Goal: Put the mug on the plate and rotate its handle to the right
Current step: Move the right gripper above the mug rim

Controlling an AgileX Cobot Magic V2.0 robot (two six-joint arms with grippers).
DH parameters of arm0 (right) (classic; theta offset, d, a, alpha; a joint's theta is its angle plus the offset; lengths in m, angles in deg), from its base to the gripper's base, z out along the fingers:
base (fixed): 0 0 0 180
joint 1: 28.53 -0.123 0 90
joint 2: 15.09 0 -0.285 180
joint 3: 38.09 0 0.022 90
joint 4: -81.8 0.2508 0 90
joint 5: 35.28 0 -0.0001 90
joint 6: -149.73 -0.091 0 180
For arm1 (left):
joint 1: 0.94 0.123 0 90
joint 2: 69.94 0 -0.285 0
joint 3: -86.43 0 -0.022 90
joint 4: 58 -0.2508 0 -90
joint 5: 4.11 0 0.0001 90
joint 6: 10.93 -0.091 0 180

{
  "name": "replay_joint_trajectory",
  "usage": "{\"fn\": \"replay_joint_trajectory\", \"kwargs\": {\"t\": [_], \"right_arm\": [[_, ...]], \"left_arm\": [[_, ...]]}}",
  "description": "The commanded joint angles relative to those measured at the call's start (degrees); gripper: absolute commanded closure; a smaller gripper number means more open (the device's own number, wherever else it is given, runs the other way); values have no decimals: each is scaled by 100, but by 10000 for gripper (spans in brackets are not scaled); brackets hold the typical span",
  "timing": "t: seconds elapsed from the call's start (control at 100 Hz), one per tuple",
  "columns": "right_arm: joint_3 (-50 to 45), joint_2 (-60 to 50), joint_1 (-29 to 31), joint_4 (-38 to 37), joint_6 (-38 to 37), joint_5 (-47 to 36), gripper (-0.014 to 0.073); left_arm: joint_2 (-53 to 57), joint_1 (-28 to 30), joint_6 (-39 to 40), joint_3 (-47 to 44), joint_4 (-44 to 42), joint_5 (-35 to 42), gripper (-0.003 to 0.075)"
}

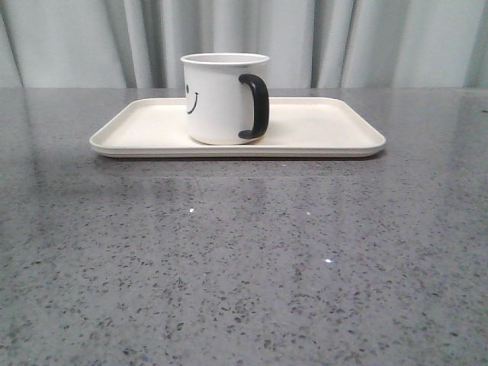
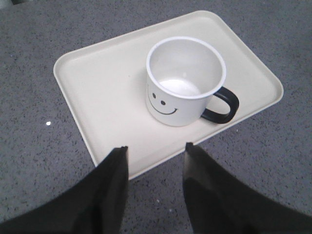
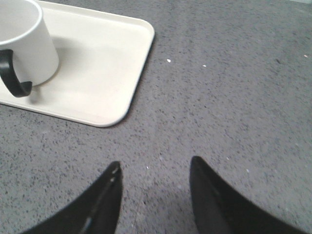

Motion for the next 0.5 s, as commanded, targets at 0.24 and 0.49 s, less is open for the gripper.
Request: {"fn": "replay_joint_trajectory", "kwargs": {"t": [0.24,0.49], "right_arm": [[1669,1552,-559,-95,29,227,190],[2996,2853,-1038,-95,29,710,190]], "left_arm": [[1154,-25,17,-756,158,611,459],[1543,-25,17,-1159,171,647,459]]}}
